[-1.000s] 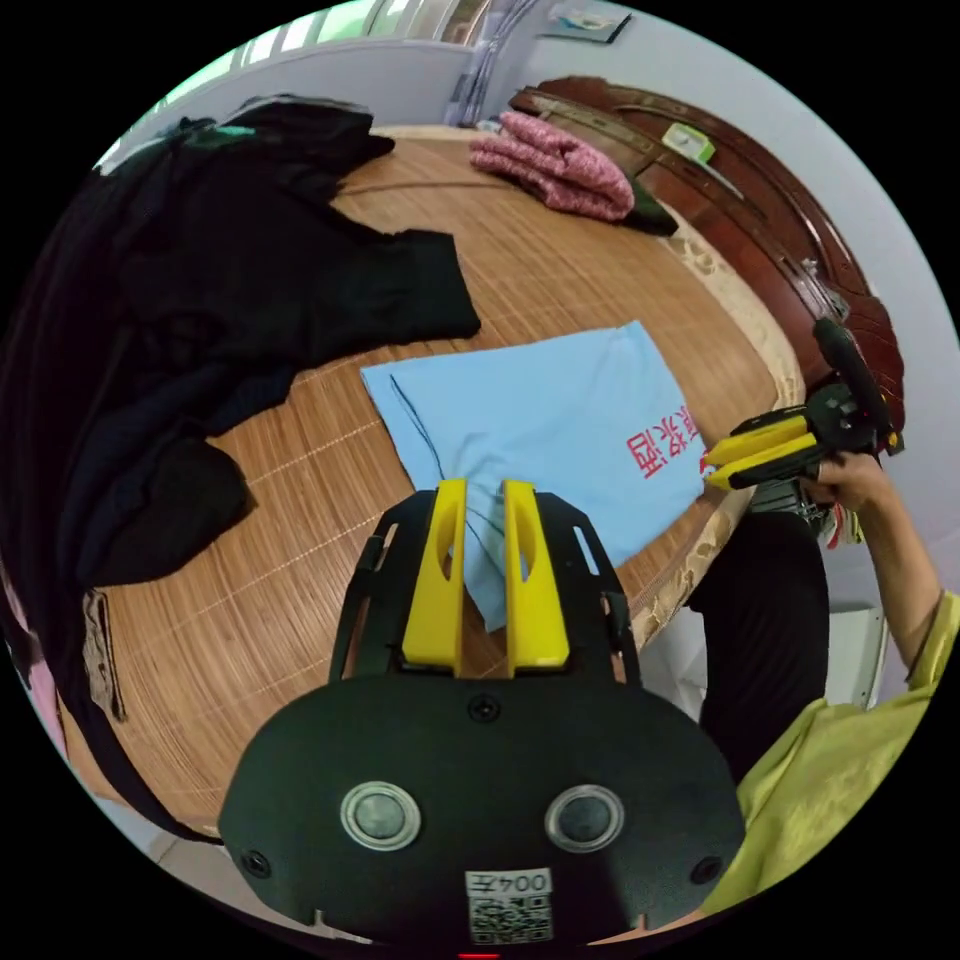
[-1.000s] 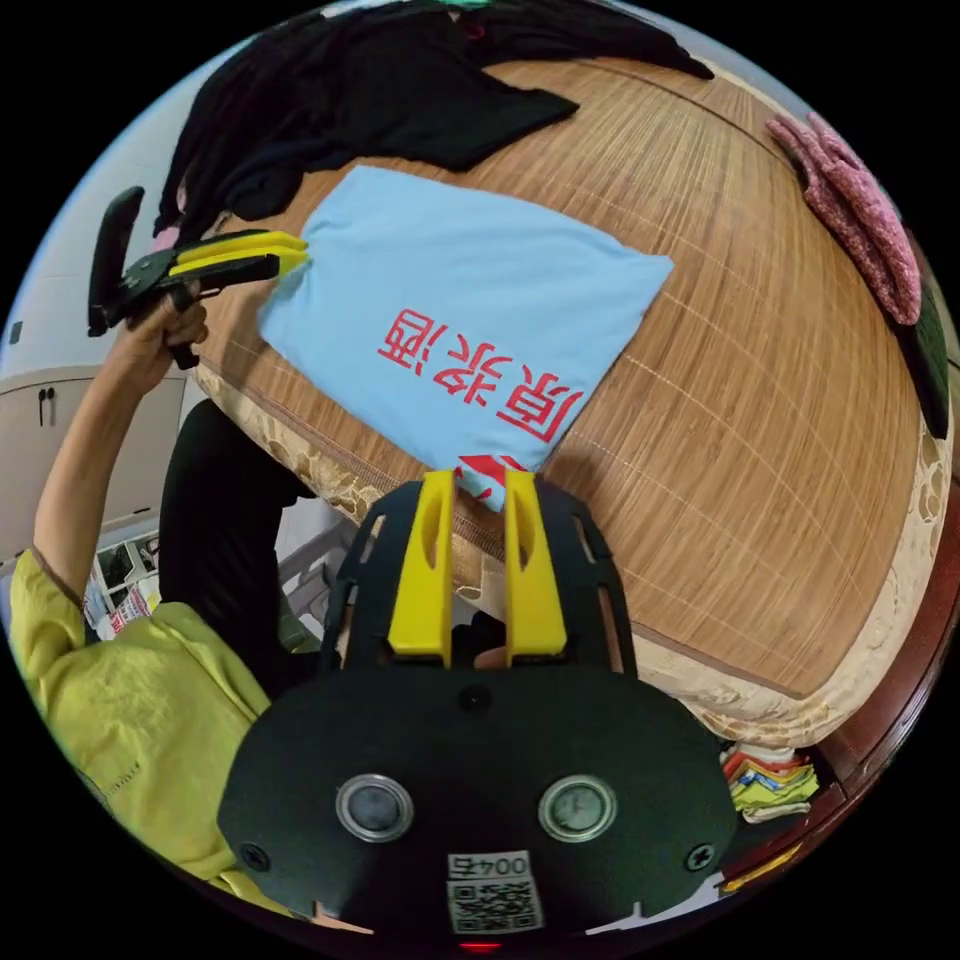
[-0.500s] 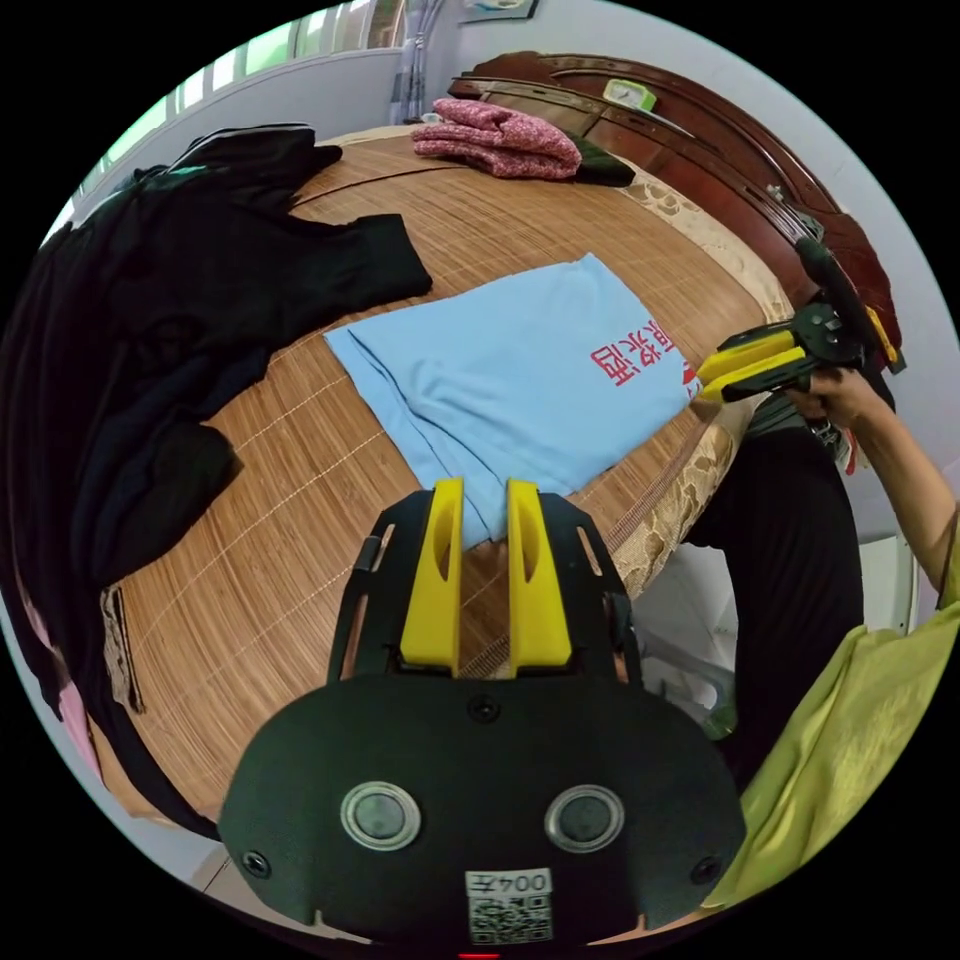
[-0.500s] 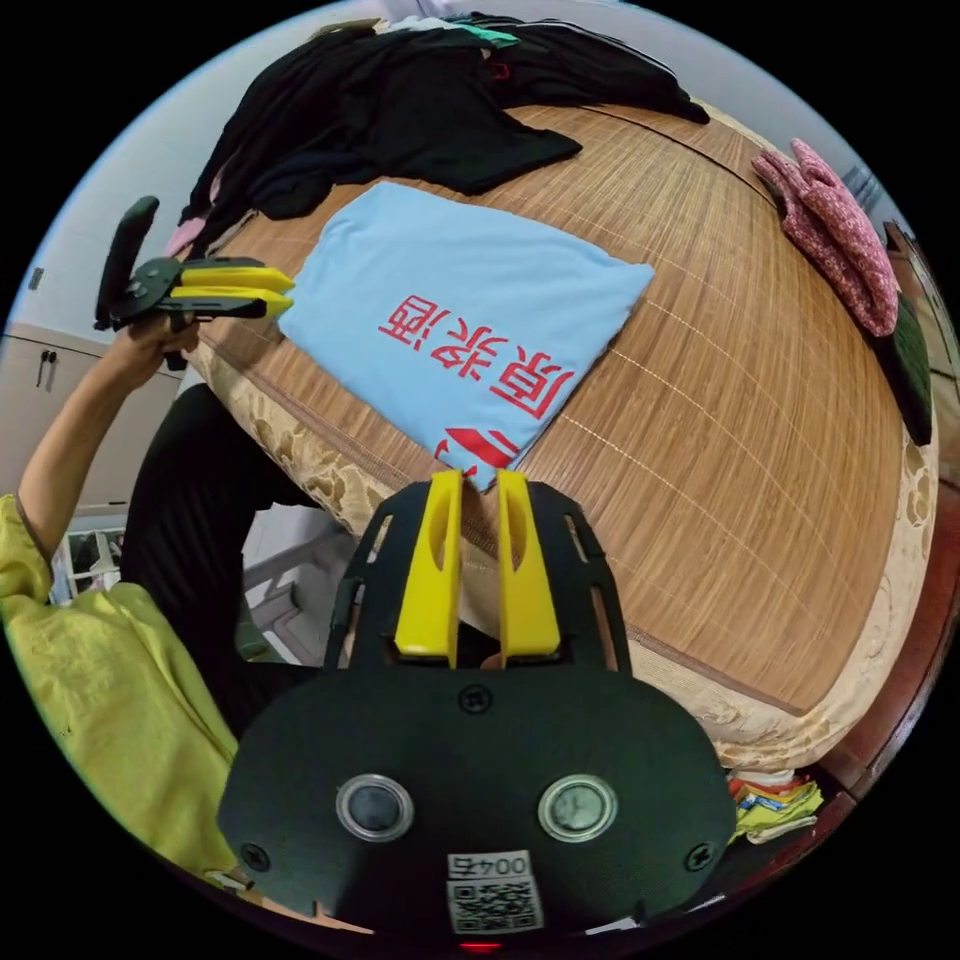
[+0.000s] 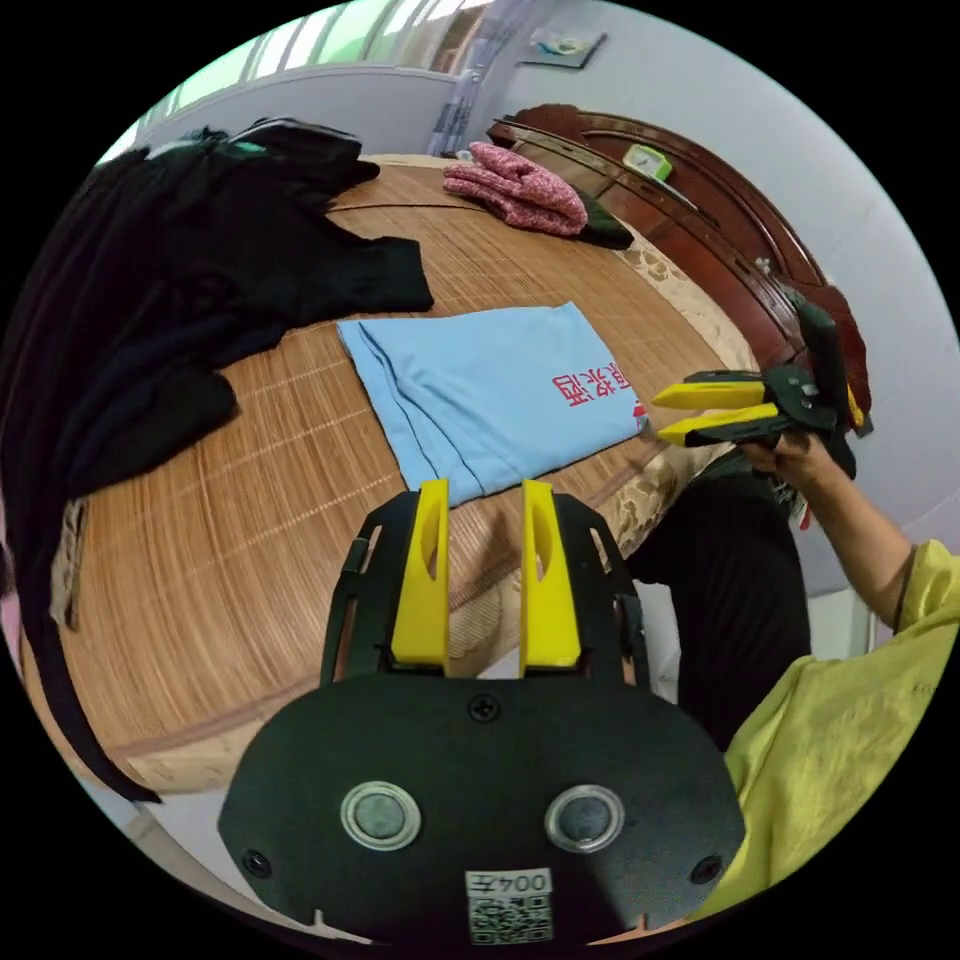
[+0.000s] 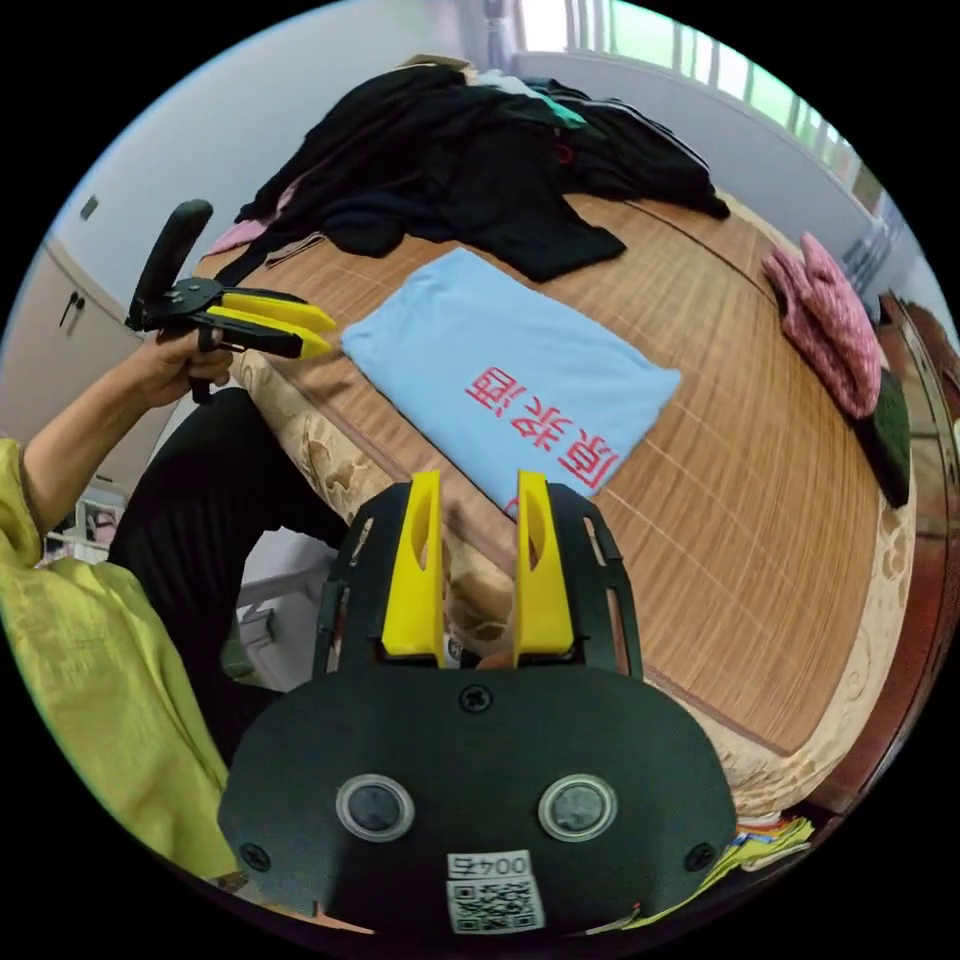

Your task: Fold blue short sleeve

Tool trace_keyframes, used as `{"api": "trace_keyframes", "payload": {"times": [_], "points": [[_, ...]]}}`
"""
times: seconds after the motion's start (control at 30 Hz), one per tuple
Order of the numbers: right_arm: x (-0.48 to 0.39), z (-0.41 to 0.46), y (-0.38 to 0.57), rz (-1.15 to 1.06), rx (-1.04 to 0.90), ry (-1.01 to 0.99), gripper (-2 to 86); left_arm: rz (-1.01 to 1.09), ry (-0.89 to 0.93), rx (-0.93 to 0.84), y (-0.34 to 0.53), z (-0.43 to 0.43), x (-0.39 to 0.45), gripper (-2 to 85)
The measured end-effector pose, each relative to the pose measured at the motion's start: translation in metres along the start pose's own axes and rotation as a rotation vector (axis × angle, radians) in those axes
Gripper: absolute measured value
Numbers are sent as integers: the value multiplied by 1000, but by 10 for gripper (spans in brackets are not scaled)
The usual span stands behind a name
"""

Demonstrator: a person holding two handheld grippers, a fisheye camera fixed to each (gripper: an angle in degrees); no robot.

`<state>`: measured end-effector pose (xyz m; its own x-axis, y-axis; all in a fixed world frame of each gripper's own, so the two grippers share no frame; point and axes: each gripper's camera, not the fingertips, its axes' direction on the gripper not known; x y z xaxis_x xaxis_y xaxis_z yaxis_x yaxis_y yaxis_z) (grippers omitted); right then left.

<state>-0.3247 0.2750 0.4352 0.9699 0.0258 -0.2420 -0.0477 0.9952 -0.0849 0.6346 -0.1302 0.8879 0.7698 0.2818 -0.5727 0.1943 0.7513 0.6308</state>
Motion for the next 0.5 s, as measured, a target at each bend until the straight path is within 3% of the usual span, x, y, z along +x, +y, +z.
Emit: {"api": "trace_keyframes", "payload": {"times": [0.23,0.37,0.5], "points": [[-68,37,-30,-146,-11,35,134,-324,229,81,48,38,-56,136],[-87,56,-32,-196,-29,93,135,-516,469,121,76,74,-90,152],[-98,79,-24,-244,-74,155,132,-584,514,123,97,107,-107,162]]}}
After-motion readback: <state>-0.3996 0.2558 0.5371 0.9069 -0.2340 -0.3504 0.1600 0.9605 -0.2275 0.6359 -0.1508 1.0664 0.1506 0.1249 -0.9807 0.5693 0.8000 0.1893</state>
